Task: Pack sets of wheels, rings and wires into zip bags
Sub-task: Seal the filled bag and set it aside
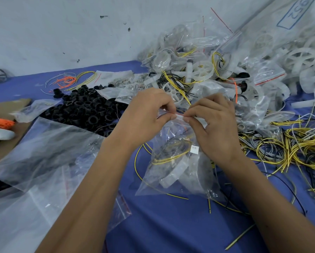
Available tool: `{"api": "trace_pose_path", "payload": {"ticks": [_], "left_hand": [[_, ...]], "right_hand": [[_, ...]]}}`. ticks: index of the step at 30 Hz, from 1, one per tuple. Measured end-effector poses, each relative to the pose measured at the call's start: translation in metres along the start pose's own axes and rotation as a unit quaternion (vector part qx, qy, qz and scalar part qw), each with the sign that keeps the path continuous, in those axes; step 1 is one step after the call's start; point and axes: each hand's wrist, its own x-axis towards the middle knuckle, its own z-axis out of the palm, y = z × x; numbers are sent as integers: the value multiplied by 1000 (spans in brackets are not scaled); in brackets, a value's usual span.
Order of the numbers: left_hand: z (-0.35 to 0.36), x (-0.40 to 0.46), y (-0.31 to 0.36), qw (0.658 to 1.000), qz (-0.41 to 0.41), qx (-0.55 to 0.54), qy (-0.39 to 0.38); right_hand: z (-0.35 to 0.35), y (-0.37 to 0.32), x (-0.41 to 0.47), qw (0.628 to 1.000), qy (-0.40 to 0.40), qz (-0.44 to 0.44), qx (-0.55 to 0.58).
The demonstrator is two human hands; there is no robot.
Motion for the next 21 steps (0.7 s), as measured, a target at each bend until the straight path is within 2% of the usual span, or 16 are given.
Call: {"api": "trace_pose_path", "payload": {"ticks": [9,16,21], "left_hand": [[2,2,7,999,28,-5,15],[-7,-2,-2,996,-23,-86,15],[-8,-1,-1,996,-18,-89,1]], "right_hand": [[1,0,1,1000,-14,-1,17],[-1,-1,1,1000,1,11,29],[0,-2,2,1000,-5,-6,26]]}}
